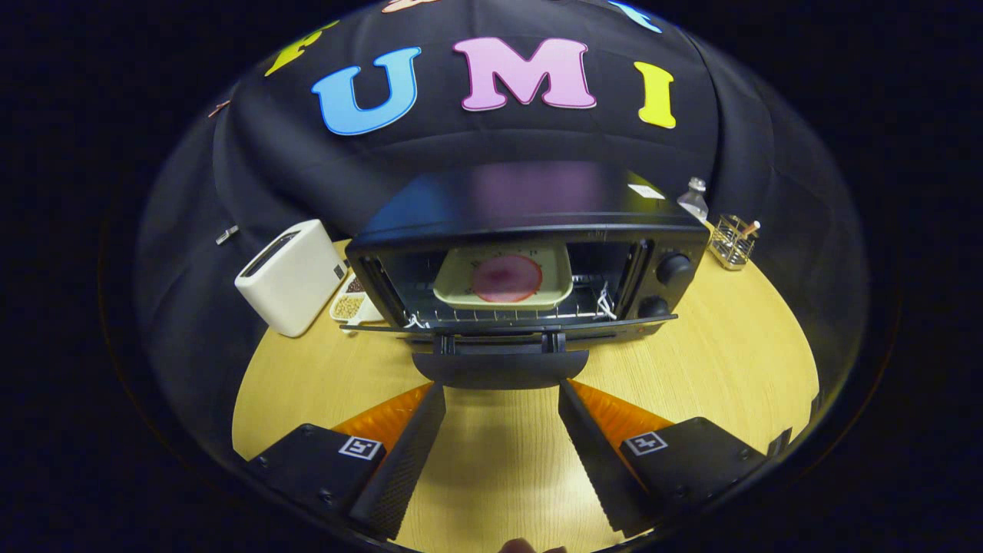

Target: Open the toaster oven, put the food inside, and close the toaster oven door.

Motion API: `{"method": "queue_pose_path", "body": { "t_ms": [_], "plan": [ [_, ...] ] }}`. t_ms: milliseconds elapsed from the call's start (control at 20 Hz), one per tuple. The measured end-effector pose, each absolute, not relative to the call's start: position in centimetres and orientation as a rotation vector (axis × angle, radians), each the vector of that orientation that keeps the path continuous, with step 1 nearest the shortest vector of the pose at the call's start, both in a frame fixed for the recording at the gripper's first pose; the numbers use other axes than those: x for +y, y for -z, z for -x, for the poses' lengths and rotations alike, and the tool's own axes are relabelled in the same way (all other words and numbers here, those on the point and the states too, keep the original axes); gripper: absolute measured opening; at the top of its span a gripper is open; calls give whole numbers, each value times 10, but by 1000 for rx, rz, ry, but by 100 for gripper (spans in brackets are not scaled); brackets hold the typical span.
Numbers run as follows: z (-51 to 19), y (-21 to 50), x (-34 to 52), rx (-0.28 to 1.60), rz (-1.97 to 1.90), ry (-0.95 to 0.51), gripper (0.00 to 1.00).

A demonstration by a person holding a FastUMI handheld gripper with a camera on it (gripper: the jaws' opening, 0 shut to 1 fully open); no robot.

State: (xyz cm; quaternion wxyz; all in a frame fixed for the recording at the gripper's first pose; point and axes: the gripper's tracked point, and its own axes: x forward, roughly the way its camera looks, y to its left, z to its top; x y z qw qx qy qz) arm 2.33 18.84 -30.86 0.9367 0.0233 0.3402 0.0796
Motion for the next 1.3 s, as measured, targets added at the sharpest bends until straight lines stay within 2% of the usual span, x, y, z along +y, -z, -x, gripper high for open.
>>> {"method": "queue_pose_path", "body": {
  "t_ms": [250,700,1300],
  "plan": [
    [-42,289,184,648,-59,-155,99],
    [-30,264,177,571,-40,-180,99],
    [-28,148,83,334,-27,-111,99]
  ]
}}
